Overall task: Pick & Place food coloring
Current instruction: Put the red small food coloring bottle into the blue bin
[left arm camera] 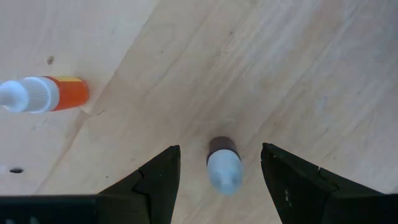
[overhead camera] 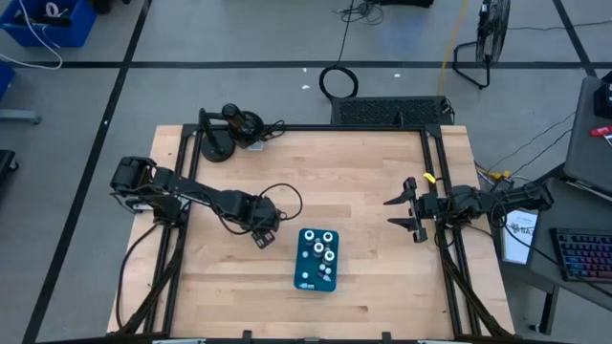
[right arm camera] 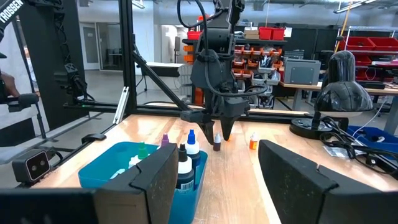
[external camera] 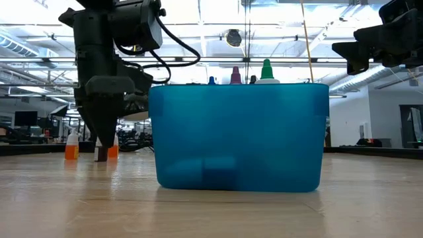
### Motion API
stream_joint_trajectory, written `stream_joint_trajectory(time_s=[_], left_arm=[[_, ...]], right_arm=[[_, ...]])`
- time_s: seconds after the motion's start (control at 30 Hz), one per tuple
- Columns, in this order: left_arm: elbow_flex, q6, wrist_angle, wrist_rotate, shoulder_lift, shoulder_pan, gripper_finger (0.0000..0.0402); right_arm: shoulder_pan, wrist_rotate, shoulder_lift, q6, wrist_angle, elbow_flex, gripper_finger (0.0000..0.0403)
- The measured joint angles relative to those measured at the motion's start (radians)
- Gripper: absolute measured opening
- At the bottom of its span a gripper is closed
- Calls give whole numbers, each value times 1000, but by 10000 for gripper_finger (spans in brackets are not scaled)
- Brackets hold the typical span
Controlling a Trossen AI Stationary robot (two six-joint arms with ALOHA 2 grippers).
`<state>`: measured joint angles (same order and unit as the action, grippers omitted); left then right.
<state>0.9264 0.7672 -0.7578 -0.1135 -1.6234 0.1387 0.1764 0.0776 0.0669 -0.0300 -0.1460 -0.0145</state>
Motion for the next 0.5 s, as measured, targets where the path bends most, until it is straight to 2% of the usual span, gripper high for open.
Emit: stream_joint_trajectory(time_s=[0.17, 0.4, 0.5], left_arm=[[0, -2, 0, 14, 0, 0, 190], [0, -4, 3, 34, 0, 0, 90], [1, -13, 5, 33, 1, 0, 59]], right_arm=[[0, 0, 0, 0, 0, 0, 212], [0, 0, 0, 0, 0, 0, 212], [0, 0, 0, 0, 0, 0, 212]])
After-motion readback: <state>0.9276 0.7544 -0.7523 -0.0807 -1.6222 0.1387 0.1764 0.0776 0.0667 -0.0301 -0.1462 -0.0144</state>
